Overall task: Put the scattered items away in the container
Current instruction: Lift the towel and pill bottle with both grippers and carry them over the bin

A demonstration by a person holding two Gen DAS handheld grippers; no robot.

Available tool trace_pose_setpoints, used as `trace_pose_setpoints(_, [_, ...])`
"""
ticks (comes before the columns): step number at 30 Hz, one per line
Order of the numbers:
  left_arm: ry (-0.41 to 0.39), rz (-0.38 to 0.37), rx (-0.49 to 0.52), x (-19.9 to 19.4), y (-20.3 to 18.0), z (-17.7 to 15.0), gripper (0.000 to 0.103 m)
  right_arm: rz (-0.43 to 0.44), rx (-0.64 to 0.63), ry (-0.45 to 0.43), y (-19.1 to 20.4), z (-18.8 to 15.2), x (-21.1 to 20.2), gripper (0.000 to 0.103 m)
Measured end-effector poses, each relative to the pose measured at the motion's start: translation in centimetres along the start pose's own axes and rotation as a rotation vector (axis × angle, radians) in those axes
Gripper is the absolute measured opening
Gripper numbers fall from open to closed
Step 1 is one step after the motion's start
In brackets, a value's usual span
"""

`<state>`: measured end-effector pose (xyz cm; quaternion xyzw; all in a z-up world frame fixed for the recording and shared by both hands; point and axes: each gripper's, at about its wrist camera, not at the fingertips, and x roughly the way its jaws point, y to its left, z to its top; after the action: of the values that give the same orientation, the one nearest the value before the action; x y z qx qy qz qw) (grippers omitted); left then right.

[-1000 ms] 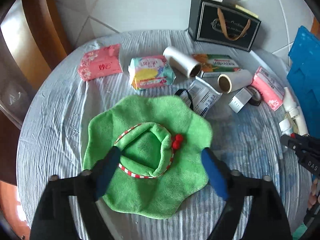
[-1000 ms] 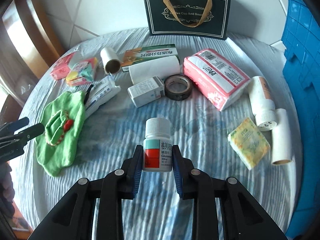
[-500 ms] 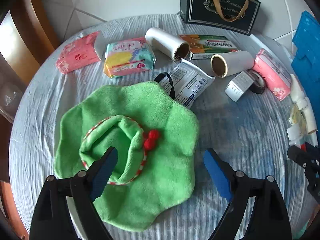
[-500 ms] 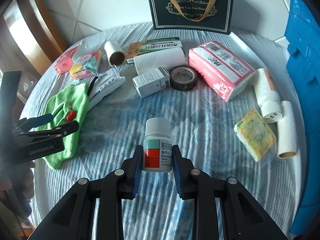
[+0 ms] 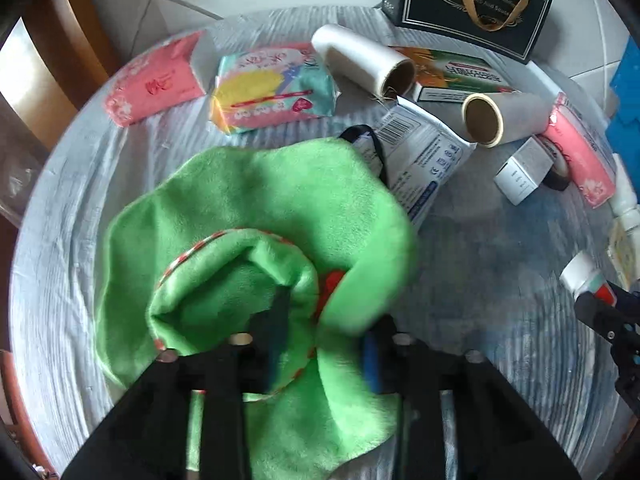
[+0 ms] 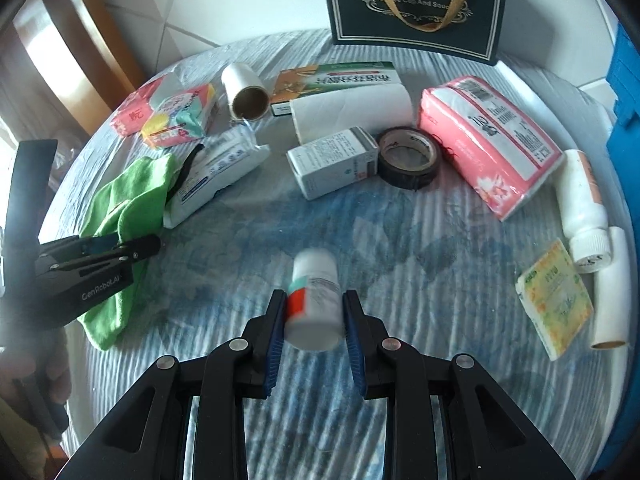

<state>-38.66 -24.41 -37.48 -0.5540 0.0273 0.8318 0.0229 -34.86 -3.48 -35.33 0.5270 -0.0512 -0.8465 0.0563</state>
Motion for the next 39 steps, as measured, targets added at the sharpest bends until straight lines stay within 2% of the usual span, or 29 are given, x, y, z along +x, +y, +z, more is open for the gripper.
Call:
trace_pose_setpoints(2, [-0.023,0.018,-0.015,-1.1,0.4,-0.2,0.024,0.002,-0.018,-0.016,0.6,0.0,-0.7,0.028])
trace_pose_setpoints(6, [-0.176,0.072,0.024,-6.7,0.1,-0.7,0.023,-0.005,-0.061,-0.075,1.9,0.0,-3.0,0.028])
trace_pose_setpoints(9, [-0.261,0.077,0.032,-10.7,-0.4,-0.9,0.022,-0.016,-0.079,-0.108,2.6,0.0,-4.7,0.027])
trace_pose_setpoints(14, [-0.383,0.069,0.033,-16.6,-1.9,-1.5,0.022,-0.01,-0.116,-0.224,3.3,-0.4,-9.4,0.027])
trace_pose_setpoints(19, [-0.456,0.065,0.016,-20.8,-5.0,-2.3,0.022,0.015,-0.161,-0.335,3.2,-0.1,-14.8,0.027])
trace_pose_setpoints(28, [-0.561,0.013,0.004,-27.3,-10.7,-3.8,0.022,0.007,-0.208,-0.526,1.2,-0.2,-24.9,0.028])
trace_pose_setpoints(33, [-0.644,-0.04,0.098,-31.3,-13.8,-4.1,0.022,-0.064,-0.164,-0.632,0.1,-0.7,-30.4,0.028])
trace_pose_setpoints(39, [-0.733,-0.156,0.188,-36.1,-17.9,-4.2,0.022,-0.194,-0.091,-0.711,-2.3,-1.6,-36.7,0.027])
